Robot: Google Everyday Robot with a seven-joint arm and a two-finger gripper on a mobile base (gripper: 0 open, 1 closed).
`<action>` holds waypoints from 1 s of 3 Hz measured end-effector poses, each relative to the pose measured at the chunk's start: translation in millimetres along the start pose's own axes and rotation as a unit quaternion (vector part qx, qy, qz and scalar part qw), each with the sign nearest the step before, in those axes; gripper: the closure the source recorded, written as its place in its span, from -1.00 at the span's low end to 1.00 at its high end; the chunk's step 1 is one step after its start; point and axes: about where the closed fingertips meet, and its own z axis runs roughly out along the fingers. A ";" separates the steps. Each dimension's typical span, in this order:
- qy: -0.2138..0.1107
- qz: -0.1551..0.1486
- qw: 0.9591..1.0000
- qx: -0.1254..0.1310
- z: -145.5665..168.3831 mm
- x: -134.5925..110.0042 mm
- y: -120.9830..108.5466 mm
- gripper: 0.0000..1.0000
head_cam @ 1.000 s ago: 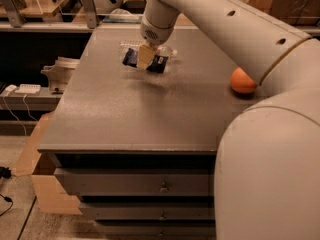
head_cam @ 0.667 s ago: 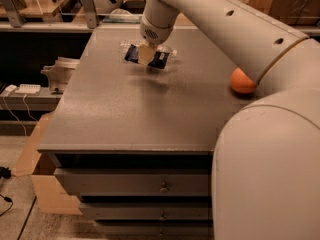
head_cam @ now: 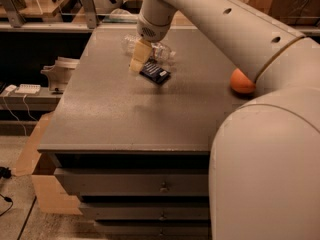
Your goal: Move rxbar blueberry near water bottle
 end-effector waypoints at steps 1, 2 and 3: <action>-0.004 -0.003 1.000 -0.002 -1.3 0.3 0.2 -1.00; -0.023 -0.013 1.000 -0.008 -6.5 13.4 -5.2 -1.00; -0.042 -0.028 0.999 -0.015 -18.6 47.4 -17.8 -1.00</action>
Offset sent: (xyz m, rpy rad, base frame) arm -0.0021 -0.0552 0.0116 0.1003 -0.0385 0.1227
